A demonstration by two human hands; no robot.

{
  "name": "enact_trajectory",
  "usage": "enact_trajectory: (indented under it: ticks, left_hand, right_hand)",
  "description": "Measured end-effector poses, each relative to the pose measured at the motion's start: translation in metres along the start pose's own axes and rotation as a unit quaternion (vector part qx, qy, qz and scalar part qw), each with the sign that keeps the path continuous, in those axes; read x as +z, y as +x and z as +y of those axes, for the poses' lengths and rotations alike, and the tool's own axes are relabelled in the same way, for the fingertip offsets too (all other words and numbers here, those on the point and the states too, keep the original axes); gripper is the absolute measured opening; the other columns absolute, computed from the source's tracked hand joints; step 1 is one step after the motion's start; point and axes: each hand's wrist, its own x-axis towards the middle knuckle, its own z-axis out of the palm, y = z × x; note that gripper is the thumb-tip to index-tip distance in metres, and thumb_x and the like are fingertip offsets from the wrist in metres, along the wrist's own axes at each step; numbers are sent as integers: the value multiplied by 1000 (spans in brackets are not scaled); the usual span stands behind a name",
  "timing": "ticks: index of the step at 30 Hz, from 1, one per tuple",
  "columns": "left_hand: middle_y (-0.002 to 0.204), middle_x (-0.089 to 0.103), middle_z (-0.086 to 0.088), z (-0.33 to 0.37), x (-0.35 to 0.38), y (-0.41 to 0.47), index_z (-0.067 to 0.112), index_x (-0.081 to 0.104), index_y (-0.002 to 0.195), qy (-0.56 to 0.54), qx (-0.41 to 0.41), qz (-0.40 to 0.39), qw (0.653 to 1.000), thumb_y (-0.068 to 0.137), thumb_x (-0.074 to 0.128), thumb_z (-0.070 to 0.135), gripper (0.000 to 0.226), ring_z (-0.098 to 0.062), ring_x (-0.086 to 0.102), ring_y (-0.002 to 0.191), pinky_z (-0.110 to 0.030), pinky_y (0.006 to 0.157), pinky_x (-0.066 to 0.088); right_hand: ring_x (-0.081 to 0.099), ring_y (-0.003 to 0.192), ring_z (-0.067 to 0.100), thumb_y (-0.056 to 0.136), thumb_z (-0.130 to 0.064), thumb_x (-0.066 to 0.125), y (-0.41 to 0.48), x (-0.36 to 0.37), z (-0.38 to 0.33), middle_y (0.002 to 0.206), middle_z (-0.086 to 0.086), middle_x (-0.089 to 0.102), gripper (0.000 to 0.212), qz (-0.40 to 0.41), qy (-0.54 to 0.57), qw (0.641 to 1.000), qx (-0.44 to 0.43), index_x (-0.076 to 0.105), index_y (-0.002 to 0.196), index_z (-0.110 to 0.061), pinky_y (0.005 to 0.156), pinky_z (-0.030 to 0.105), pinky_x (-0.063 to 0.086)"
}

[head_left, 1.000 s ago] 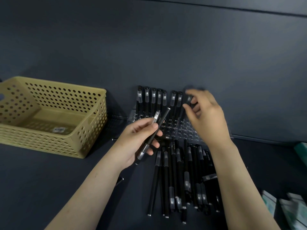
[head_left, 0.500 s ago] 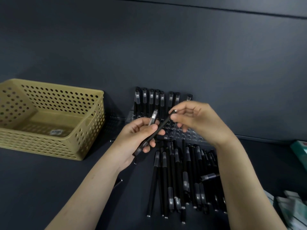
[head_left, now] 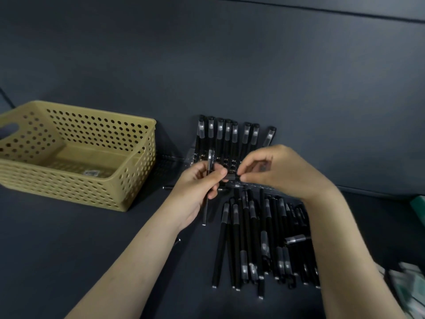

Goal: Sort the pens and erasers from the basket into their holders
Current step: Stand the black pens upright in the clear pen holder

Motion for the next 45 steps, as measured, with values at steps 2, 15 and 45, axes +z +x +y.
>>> enact_trajectory:
  ticks: [2, 15, 45]
  left_hand:
    - [68, 58, 2, 0, 2, 0, 9, 62, 89, -5, 1, 11, 1000, 90, 63, 11, 3, -4, 45, 54, -16, 46, 35]
    - [77, 63, 3, 7, 1, 0, 18, 70, 100, -10, -19, -1, 1000, 100, 44, 30, 28, -6, 41, 53, -20, 44, 28]
    - [78, 71, -13, 7, 2, 1, -2, 56, 111, -32, -22, -5, 999, 98, 42, 5, 19, -11, 44, 47, -19, 40, 31]
  right_hand:
    - [61, 73, 5, 79, -19, 78, 2, 5, 0, 79, -11, 70, 13, 3, -11, 1000, -10, 75, 84, -30, 67, 9, 46]
    - [54, 75, 13, 88, 1, 65, -5, -22, 15, 85, 8, 55, 77, 225, 144, 953, -141, 36, 142, -44, 76, 16, 46]
    - [58, 65, 10, 90, -20, 65, 10, 2, 49, 86, -2, 62, 22, 401, -96, 903, -116, 70, 111, -16, 64, 28, 56]
